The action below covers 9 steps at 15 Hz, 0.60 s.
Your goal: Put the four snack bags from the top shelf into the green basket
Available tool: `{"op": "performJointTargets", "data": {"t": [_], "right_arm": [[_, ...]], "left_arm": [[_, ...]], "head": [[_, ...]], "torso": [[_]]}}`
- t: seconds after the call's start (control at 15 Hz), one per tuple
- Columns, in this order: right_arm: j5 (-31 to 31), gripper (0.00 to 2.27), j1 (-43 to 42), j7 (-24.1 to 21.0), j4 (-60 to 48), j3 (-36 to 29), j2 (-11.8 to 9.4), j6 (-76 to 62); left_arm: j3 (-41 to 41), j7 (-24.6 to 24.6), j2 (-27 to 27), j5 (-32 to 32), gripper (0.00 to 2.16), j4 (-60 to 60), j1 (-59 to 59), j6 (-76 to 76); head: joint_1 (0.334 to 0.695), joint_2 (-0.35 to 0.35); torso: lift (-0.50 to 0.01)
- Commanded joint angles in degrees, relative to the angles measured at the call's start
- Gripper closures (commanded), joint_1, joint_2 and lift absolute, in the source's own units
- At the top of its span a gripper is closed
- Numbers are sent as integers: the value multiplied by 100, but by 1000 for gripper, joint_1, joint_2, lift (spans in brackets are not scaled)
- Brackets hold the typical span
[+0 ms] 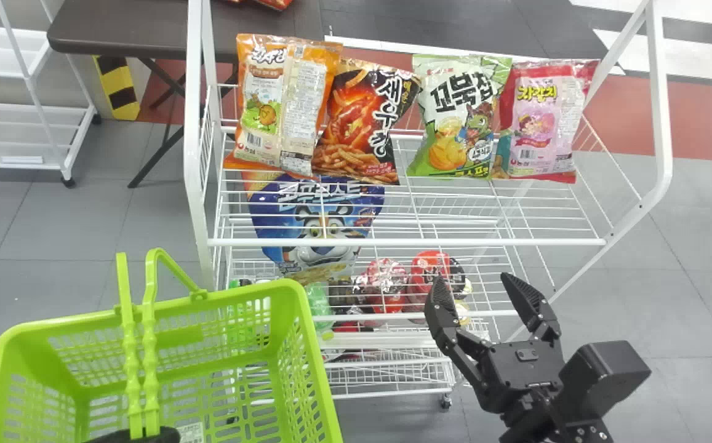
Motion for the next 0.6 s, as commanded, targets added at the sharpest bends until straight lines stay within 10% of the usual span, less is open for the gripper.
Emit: {"op": "performJointTargets", "data": {"t": [0.0, 0.53], "right_arm": [[0, 140, -15, 4, -1, -1, 0, -3], [-26, 137, -24, 12, -27, 43, 0, -20]], "left_arm": [[0, -66, -16, -6, 2148, 23, -4, -10], [-18, -66, -16, -6, 2148, 6, 31, -10]], "head": [[695, -179], [695, -178]], "torso": [[-3], [-3]]}}
